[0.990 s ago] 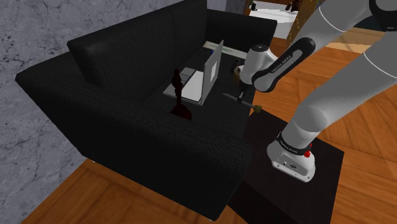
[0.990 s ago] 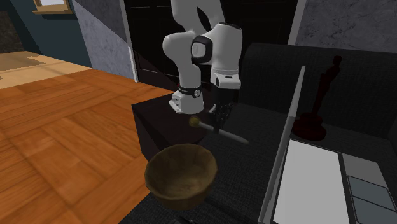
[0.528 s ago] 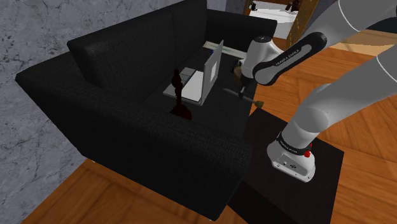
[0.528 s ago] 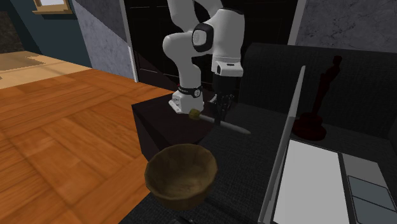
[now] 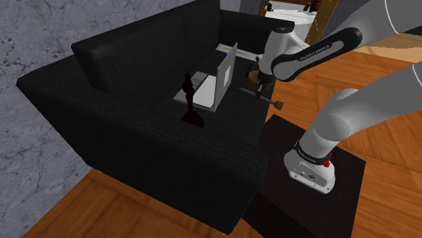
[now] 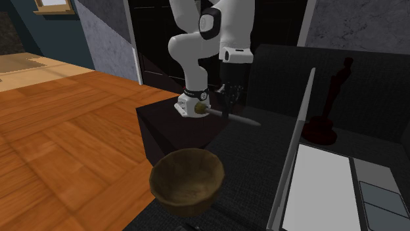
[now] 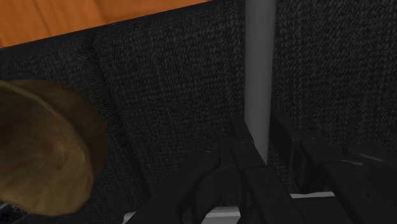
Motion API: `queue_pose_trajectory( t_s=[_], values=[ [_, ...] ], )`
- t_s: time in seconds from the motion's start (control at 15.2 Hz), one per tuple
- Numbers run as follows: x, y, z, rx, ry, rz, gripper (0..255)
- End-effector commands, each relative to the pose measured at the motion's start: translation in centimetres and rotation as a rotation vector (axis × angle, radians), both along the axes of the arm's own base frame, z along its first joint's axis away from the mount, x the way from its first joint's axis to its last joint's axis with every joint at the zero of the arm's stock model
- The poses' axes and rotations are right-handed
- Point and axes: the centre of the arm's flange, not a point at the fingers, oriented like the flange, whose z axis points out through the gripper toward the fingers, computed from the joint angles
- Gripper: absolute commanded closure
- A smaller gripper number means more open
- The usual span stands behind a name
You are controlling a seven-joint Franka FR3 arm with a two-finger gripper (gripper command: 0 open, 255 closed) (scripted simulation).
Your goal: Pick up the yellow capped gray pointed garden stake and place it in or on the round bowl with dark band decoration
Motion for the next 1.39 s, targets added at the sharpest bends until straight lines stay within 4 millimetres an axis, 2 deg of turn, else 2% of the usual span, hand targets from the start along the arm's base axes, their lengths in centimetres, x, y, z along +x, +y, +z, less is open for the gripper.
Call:
queue_pose_trajectory(
  t_s=[0.0,0.92,0.99,1.32],
  values=[
    [0.0,-0.1,1.1,0.000,0.001,0.000,255],
    [0.0,-0.1,8.4,0.000,0.001,0.000,255],
    [-0.1,-0.1,8.5,0.000,0.001,0.000,255],
    [2.8,-6.1,8.7,0.000,0.001,0.000,255]
  ],
)
